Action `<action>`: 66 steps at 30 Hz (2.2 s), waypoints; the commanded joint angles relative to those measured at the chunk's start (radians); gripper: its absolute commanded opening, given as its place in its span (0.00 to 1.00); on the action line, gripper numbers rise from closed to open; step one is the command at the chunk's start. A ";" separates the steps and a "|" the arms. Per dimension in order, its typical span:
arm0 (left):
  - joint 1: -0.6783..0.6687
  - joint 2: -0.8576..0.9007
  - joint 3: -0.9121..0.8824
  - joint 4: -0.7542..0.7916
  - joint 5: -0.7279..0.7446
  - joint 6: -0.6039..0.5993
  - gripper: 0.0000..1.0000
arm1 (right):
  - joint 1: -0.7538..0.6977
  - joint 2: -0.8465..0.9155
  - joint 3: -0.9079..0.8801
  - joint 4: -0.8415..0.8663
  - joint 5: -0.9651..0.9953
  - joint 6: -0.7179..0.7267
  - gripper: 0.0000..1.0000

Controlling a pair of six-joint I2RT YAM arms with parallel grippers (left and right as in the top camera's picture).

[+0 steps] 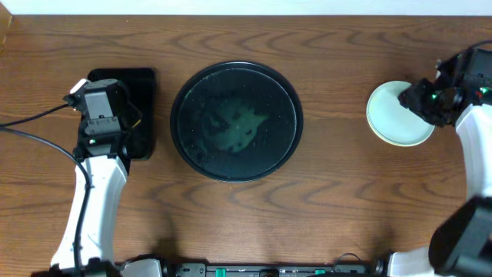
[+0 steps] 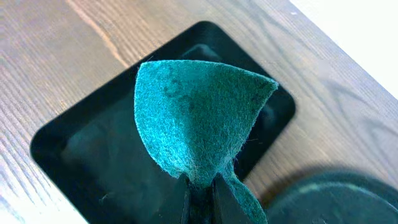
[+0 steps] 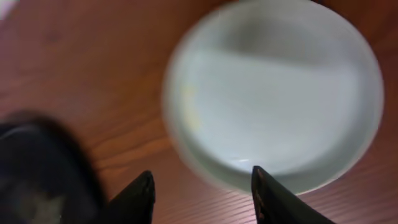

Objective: Clean dirty plates on tray and stack at the side
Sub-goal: 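Lower the plate onto the stack at right and open the right gripper, then drop the sponge into the rectangular tray and withdraw both grippers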

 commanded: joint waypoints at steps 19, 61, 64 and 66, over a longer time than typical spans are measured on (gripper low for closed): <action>0.168 0.383 -0.003 0.235 0.219 -0.004 0.08 | 0.621 -0.290 0.002 -0.128 0.289 0.056 0.53; 0.168 -0.559 0.004 -0.291 0.283 -0.031 0.73 | 0.769 -0.830 -0.001 -0.507 0.378 0.066 0.99; 0.168 -0.602 0.004 -0.408 0.283 -0.031 0.74 | 0.769 -0.865 -0.001 -0.548 0.378 0.066 0.99; 0.168 -0.614 0.004 -0.478 0.283 -0.031 0.74 | 0.769 -0.874 -0.001 -0.578 0.378 0.066 0.99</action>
